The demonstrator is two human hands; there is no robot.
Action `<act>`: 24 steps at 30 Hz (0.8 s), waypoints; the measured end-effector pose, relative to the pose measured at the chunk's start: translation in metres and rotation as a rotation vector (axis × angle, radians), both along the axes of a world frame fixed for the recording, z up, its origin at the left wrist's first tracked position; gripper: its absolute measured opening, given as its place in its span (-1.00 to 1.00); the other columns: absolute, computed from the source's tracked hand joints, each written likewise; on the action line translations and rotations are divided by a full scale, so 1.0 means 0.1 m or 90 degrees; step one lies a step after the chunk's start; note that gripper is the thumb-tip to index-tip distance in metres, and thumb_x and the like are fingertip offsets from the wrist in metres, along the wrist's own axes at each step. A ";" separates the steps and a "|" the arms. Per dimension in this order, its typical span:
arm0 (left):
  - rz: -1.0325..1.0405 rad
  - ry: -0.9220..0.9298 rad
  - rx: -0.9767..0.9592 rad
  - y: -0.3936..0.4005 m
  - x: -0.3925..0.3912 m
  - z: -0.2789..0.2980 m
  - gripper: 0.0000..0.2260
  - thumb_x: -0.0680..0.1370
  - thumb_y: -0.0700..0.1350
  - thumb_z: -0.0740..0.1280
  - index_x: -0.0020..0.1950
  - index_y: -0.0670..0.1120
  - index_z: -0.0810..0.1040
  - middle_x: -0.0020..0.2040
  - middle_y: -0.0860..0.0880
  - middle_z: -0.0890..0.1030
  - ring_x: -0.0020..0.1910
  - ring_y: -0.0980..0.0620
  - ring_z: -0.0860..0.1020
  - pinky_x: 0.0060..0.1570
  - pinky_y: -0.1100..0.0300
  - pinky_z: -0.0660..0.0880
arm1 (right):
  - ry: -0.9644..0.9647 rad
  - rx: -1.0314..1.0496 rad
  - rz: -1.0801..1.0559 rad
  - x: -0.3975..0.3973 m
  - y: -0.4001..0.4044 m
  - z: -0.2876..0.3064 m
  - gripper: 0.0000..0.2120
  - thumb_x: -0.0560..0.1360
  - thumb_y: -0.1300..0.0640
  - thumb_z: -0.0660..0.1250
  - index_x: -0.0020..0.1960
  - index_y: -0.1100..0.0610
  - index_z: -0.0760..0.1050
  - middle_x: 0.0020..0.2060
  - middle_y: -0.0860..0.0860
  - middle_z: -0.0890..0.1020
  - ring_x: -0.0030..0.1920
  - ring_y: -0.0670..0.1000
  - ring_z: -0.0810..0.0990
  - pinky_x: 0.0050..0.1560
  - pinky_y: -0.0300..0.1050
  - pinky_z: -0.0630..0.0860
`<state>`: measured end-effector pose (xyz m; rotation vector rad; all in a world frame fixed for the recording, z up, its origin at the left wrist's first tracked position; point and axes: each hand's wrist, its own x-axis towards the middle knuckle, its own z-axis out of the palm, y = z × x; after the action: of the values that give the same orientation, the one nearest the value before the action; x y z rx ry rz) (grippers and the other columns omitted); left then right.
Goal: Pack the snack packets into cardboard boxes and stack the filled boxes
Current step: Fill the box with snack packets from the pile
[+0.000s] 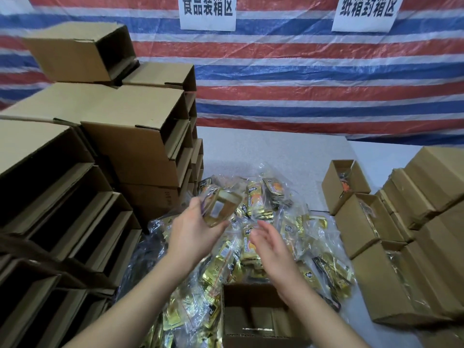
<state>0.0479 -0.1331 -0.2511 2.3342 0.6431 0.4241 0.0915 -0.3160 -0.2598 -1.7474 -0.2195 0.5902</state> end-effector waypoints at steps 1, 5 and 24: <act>-0.006 -0.027 -0.010 -0.13 0.05 0.10 -0.56 0.39 0.20 0.51 0.09 0.13 0.37 -0.13 0.20 0.55 -0.15 0.14 0.54 -0.17 0.21 0.47 | 0.055 0.052 0.004 0.00 0.05 0.05 -0.24 0.34 -0.35 0.33 0.48 -0.14 0.27 0.29 -0.20 0.49 0.29 -0.19 0.49 0.30 -0.18 0.44; -0.057 -0.058 0.016 -0.58 0.20 0.35 -0.66 0.46 0.10 0.46 0.12 0.08 0.40 -0.08 0.13 0.56 -0.07 0.04 0.56 0.06 0.02 0.51 | 0.122 0.223 0.011 0.03 0.16 0.23 -0.31 0.29 -0.29 0.39 0.39 -0.14 0.40 0.25 -0.16 0.62 0.25 -0.10 0.59 0.17 -0.03 0.53; -0.085 -0.137 -0.337 -0.56 -0.02 -0.01 -0.89 0.61 -0.08 0.33 0.10 0.10 0.56 0.07 0.14 0.61 0.02 0.39 0.53 -0.07 0.55 0.41 | 0.274 0.404 -0.178 0.48 -0.54 0.15 -0.70 0.36 -0.10 0.48 -0.07 0.06 0.51 -0.33 0.04 0.64 -0.33 0.05 0.65 -0.27 -0.02 0.61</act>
<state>0.0463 -0.1893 -0.2518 1.7867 0.4277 0.3809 0.1390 -0.3695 -0.2446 -0.9867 0.1320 0.5946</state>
